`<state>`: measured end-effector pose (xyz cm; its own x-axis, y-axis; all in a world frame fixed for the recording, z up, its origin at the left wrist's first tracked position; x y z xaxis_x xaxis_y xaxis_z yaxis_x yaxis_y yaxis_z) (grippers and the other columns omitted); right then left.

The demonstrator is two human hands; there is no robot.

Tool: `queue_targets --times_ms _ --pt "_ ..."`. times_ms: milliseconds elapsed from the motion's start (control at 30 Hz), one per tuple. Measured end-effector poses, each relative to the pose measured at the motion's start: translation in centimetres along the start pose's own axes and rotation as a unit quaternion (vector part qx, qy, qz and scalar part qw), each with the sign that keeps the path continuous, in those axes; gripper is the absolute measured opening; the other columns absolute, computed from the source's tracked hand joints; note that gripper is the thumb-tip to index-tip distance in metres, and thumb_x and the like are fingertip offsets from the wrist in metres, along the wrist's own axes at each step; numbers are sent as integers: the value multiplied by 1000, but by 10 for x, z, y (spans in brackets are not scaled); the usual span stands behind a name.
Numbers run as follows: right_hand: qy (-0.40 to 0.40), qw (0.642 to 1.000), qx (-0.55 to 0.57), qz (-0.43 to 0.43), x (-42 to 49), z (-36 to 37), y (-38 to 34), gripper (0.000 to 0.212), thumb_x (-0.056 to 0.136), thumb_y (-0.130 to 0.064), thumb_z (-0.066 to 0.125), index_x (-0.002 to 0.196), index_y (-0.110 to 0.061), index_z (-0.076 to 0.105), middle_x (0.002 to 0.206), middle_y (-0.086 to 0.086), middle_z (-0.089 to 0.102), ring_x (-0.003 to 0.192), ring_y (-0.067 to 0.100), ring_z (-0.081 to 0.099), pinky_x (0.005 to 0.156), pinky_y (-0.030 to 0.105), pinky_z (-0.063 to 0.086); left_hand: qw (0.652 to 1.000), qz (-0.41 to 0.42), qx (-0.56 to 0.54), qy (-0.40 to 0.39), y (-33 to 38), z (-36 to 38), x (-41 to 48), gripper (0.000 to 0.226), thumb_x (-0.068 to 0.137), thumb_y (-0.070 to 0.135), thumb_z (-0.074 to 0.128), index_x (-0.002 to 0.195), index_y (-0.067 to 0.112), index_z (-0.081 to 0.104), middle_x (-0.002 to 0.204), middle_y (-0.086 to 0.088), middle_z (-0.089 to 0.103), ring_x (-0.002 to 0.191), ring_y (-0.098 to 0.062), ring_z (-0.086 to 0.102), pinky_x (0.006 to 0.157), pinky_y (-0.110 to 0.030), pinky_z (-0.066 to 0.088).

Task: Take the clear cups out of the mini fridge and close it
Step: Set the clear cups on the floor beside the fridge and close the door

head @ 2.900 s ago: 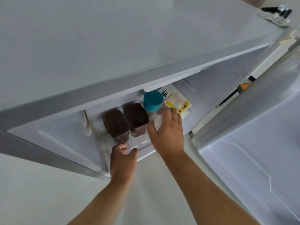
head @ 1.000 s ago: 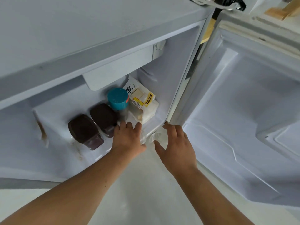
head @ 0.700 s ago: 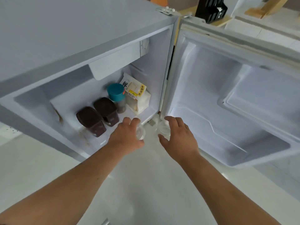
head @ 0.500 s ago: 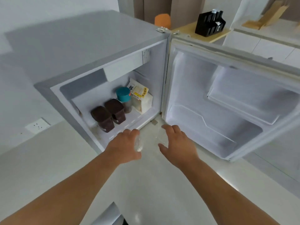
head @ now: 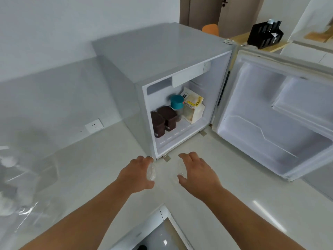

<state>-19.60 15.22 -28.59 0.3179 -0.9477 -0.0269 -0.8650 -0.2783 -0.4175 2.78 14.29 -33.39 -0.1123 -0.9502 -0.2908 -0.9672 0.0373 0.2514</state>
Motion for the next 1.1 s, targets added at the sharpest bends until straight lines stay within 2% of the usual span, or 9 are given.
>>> queue_targets --times_ms 167,267,367,767,867,1000,1100 --pt "-35 999 -11 8 32 52 -48 64 92 -44 62 148 -29 36 139 -3 44 110 19 56 84 30 53 1000 -5 -8 -9 -78 7 12 87 62 62 72 137 40 33 135 4 47 116 -23 51 82 -40 54" --pt "-63 998 -17 14 52 88 -72 62 91 -45 63 146 -29 37 144 -1 43 114 21 56 88 33 54 1000 -3 -4 -16 -116 11 26 87 64 60 73 139 38 34 136 4 47 117 -22 50 80 -38 53" --pt "-82 996 -22 19 72 118 -90 61 90 -43 63 144 -29 37 141 -1 44 113 21 56 85 33 55 1000 -2 -2 -30 -146 21 40 86 66 58 73 140 37 33 135 4 46 117 -22 49 79 -37 52" --pt "-125 990 -32 57 109 184 -104 59 94 -39 61 145 -27 35 139 -2 41 111 21 52 80 37 57 996 64 36 -57 -187 61 85 85 66 52 72 140 32 34 133 -1 47 111 -27 52 79 -39 53" --pt "-119 991 -35 56 113 187 -105 61 94 -39 62 146 -27 34 140 -1 40 111 22 52 81 38 57 994 68 46 -72 -190 68 90 89 66 53 71 143 32 31 138 -1 44 113 -27 51 85 -39 52" --pt "-118 990 -46 55 112 187 -105 70 91 -47 66 149 -27 31 144 -1 39 112 24 51 81 37 54 994 62 57 -68 -194 69 89 105 64 64 69 152 34 22 160 -2 29 130 -30 45 100 -42 46" --pt "-108 991 -49 55 105 182 -101 71 91 -50 65 150 -27 32 145 0 40 114 25 51 87 37 54 995 73 49 -43 -190 61 83 104 66 69 69 153 32 26 163 -1 28 137 -27 42 106 -41 43"
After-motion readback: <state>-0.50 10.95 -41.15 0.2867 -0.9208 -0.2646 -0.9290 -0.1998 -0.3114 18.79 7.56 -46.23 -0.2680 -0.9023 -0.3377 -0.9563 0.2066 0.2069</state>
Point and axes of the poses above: each hand's wrist, its own x-axis towards the middle knuckle, its own z-axis out of the palm, y = z × x, the point moved 7 cm from there along x, towards the middle knuckle
